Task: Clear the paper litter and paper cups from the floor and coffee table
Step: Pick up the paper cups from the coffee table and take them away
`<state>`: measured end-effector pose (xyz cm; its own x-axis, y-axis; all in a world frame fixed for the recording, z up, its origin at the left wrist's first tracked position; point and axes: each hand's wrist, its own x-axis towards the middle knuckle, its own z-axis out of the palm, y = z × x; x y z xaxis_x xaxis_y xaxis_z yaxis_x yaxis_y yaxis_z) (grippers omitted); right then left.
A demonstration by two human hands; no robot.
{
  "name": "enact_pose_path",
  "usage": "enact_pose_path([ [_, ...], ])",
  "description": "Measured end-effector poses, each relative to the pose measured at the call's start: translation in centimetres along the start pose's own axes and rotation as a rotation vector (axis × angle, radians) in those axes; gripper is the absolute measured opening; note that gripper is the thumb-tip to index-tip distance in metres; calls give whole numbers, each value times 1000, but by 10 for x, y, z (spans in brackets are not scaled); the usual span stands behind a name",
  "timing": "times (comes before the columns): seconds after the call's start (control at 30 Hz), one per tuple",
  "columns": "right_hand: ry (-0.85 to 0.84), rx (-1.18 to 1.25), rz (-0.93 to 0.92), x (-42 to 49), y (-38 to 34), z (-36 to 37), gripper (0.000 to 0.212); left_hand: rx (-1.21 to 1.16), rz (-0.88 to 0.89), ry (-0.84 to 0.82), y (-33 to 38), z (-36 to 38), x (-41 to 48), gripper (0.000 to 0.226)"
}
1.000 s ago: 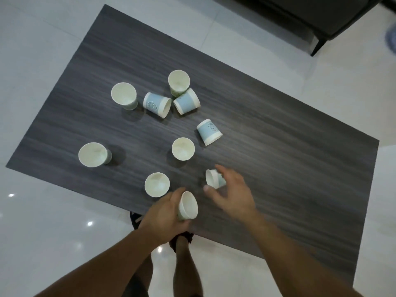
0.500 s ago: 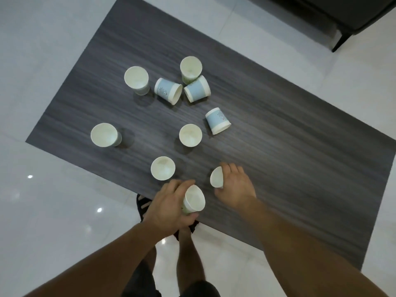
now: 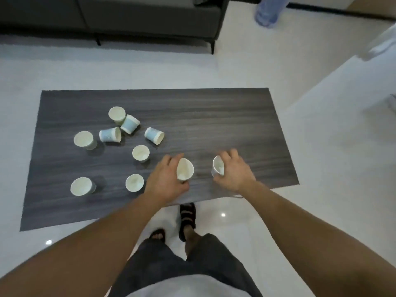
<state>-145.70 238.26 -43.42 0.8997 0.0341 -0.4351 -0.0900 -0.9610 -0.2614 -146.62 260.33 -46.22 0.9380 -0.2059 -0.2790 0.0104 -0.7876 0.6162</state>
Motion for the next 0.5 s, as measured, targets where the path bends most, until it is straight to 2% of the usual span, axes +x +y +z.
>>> enact_pose_path([
  [0.3,222,101,257,-153,45,-33,64,199,386,-135,113,-22,-31,80],
  [0.5,379,235,499,-260,116,-13,67,305,620,-245,213,38,-65,77],
])
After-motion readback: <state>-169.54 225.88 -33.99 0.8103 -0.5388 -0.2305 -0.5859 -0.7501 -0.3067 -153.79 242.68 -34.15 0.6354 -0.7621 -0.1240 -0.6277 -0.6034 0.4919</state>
